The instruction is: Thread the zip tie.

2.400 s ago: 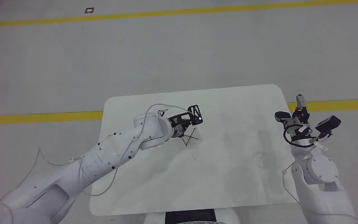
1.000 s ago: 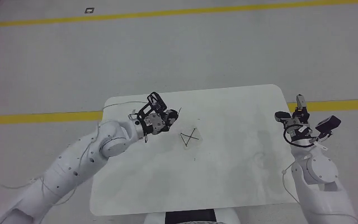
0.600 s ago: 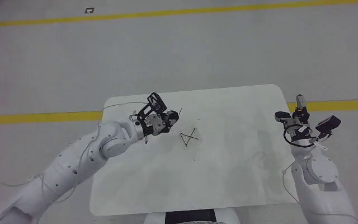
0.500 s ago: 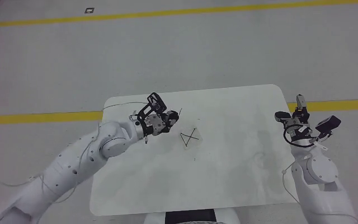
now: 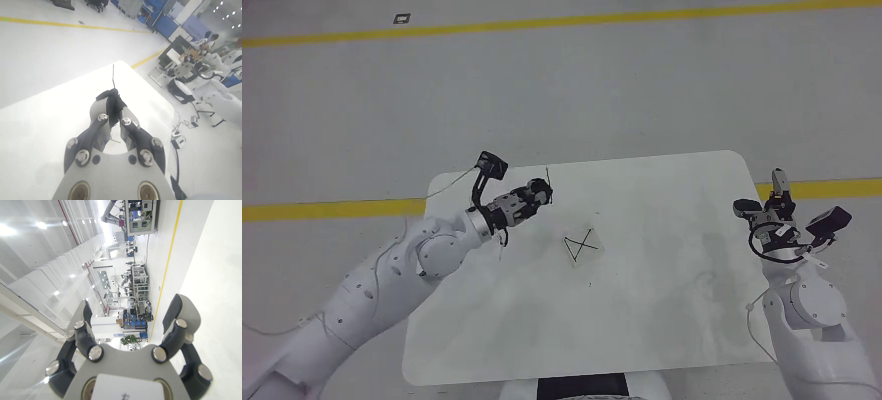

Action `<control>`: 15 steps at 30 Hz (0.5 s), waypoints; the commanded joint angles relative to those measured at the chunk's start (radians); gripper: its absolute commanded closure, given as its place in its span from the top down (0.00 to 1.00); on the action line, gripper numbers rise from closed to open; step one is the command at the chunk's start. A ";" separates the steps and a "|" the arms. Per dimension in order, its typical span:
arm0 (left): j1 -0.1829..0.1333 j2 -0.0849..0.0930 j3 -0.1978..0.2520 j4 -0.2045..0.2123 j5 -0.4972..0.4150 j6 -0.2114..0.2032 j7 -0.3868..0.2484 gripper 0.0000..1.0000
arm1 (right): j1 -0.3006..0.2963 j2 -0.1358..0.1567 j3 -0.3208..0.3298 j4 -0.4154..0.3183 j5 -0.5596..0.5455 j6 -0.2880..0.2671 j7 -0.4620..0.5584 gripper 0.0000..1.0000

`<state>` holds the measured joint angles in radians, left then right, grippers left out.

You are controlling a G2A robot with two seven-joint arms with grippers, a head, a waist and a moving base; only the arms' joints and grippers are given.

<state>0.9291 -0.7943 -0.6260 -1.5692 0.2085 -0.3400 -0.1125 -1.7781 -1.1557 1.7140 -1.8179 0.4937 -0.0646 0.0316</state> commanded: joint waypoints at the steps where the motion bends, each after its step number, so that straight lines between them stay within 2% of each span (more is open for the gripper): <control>1: -0.002 -0.008 -0.003 0.016 -0.072 0.000 -0.015 0.00 | 0.000 0.000 0.000 0.000 0.000 0.000 0.000 1.00; 11: -0.002 -0.051 -0.033 0.057 -0.375 0.000 -0.073 0.00 | 0.000 0.000 0.000 0.000 0.000 0.000 0.000 1.00; 15: 0.001 -0.063 -0.054 0.079 -0.430 0.000 -0.103 0.00 | 0.000 0.000 0.000 0.000 0.000 0.000 0.000 1.00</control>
<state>0.9310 -0.8552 -0.6763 -1.4967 -0.2228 -0.3400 -0.2109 -1.7781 -1.1557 1.7140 -1.8179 0.4937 -0.0646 0.0316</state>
